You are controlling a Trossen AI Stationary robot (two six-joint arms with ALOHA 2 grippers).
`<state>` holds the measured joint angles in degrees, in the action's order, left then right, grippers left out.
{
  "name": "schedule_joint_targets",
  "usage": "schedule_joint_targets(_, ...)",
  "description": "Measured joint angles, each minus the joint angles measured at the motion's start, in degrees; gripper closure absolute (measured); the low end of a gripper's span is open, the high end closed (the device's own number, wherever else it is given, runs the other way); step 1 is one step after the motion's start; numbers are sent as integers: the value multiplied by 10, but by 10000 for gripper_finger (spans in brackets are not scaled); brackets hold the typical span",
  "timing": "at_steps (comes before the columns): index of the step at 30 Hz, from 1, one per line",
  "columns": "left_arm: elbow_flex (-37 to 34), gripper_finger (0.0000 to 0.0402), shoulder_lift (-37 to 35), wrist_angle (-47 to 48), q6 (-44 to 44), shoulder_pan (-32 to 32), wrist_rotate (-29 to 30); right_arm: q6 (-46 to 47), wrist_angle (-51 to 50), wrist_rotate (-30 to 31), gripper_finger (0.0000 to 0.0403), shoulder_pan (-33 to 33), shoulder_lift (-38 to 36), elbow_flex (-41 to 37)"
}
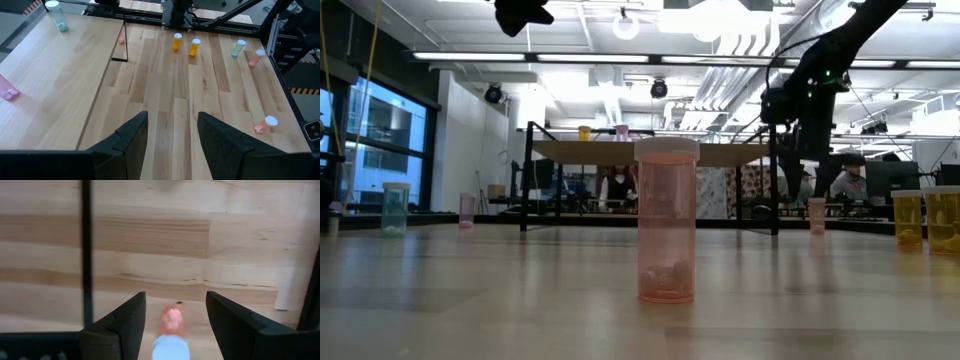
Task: Pick and place medicine bottles onto shelf by color
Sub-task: Put the top pink pill bottle on the shelf
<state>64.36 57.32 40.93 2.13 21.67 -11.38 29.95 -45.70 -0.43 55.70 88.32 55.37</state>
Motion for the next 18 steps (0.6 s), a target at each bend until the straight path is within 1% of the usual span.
schedule_joint_targets(4,0,238,0,0,0,0,0,-5,21,-17,203,9,30,0)
schedule_joint_targets(8,0,238,0,0,0,0,0,-15,37,-23,203,11,35,0)
schedule_joint_targets(12,0,238,0,0,0,0,0,-20,29,-29,203,19,26,1)
schedule_joint_targets(18,0,238,0,0,0,0,0,-30,-25,-31,203,21,-5,1)
